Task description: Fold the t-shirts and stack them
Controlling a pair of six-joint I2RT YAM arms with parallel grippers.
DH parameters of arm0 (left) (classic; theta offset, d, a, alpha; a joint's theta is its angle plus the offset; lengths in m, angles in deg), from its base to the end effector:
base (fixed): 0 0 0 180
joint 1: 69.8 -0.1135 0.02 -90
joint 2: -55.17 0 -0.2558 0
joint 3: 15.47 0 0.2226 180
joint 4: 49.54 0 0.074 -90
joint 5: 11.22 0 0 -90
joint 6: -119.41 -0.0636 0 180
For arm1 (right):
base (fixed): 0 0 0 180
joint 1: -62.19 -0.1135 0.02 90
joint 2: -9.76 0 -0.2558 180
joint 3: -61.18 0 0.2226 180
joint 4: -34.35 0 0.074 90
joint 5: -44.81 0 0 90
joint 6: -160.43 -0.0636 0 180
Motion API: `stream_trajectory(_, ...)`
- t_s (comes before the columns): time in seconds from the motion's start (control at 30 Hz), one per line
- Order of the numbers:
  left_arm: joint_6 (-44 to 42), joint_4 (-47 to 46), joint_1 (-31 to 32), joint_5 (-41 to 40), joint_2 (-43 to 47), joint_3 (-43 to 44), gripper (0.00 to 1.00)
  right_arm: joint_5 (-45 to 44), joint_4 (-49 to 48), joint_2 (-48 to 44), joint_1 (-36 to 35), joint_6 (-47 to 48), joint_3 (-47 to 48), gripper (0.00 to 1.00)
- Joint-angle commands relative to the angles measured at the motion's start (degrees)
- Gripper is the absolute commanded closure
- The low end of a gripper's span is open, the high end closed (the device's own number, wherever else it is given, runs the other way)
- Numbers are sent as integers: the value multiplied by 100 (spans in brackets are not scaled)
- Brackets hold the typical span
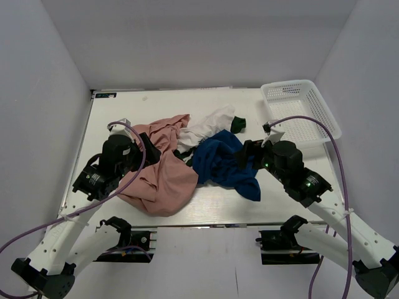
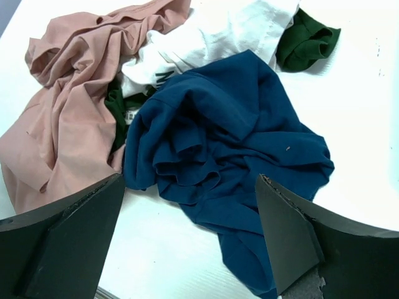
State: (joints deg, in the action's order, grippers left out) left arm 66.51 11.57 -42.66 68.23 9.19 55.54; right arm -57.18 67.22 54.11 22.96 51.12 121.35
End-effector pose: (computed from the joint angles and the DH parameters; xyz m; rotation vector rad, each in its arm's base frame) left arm 0.1426 -0.0600 0.3112 -0.2964 2.2012 -0.4265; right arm 0.1489 0.1045 0.3131 -0.1821 1.8844 0.5093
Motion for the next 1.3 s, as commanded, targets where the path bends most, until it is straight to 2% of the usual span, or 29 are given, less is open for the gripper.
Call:
stream_trajectory(0.0, 25, 41, 20, -27, 27, 211, 0, -111, 69, -68, 2, 155, 275, 9)
stream_trajectory(0.1, 25, 41, 20, -26, 89, 211, 0, -6, 122, -41, 2, 410, 214, 9)
stream_trajectory(0.13, 25, 93, 20, -26, 89, 211, 0, 482, 166, -15, -6, 759, 214, 9)
stream_trajectory(0.23, 25, 154, 20, -26, 89, 211, 0, 714, 499, 371, -24, 1008, 380, 9)
stream_trajectory(0.33, 77, 207, 20, -26, 141, 158, 0, 1380, 388, 1056, -68, 1043, 521, 9)
stream_trajectory(0.43, 131, 208, 20, -26, 142, 27, 0, 1524, 45, 2187, -199, 763, 600, 9)
stream_trajectory(0.57, 254, 260, 20, -26, 194, -27, 0, 788, -220, 3200, -340, 323, 715, 9)
stream_trajectory(0.67, 254, 313, 20, -79, 256, -79, 0, 515, -965, 3745, -358, 68, 373, 9)
stream_trajectory(0.8, 306, 375, 20, -79, 309, -79, 0, -512, -1546, 4824, -376, -362, 451, 9)
stream_trajectory(0.93, 359, 480, 20, -79, 370, -79, 0, -515, -2057, 5388, -332, -292, 600, 9)
stream_trajectory(1.03, 411, 594, 20, -131, 492, -79, 0, -585, -2163, 5513, -349, -459, 671, 29)
stream_trajectory(1.07, 412, 594, 20, -132, 493, -79, 0, -638, -2154, 5574, -349, -503, 653, 57)
stream_trajectory(1.1, 412, 646, 20, -184, 563, -79, 0, -708, -2111, 5575, -349, -556, 644, 74)
stream_trajectory(1.13, 412, 647, 20, -185, 624, -79, 0, -856, -2093, 5453, -349, -591, 549, 100)
stream_trajectory(1.27, 412, 647, 20, -237, 686, -79, 0, -1165, -2022, 4655, -340, -417, 503, 100)
